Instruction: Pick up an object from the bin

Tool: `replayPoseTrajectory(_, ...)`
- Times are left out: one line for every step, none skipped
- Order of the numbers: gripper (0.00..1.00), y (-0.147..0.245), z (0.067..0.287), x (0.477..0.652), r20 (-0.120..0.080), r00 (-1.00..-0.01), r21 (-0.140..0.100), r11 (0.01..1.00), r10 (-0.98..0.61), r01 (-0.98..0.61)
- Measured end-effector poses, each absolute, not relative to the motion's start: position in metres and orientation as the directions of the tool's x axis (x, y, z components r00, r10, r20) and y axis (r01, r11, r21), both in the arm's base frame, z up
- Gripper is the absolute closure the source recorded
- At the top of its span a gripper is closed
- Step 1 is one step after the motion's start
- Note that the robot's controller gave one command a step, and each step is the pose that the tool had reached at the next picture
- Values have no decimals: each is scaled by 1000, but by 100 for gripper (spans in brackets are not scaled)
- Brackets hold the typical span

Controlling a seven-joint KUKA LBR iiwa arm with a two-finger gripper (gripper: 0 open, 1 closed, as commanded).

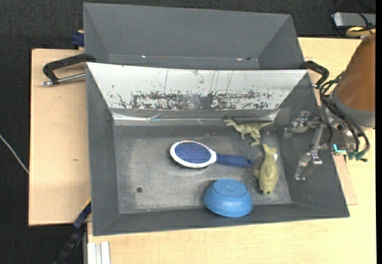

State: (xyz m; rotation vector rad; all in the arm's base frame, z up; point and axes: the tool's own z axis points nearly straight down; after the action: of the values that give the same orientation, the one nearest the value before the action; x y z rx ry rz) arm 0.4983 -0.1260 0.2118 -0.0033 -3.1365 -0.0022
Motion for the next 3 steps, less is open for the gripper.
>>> replayPoseTrajectory(0, -127, 71, 506, -1, -839, 1, 839, -545, -545)
replayPoseTrajectory(0, -99, 101, 505, -6, -615, -5, 615, -788, -788)
replayPoseTrajectory(0, -96, 100, 509, -4, -320, -4, 320, -947, -947)
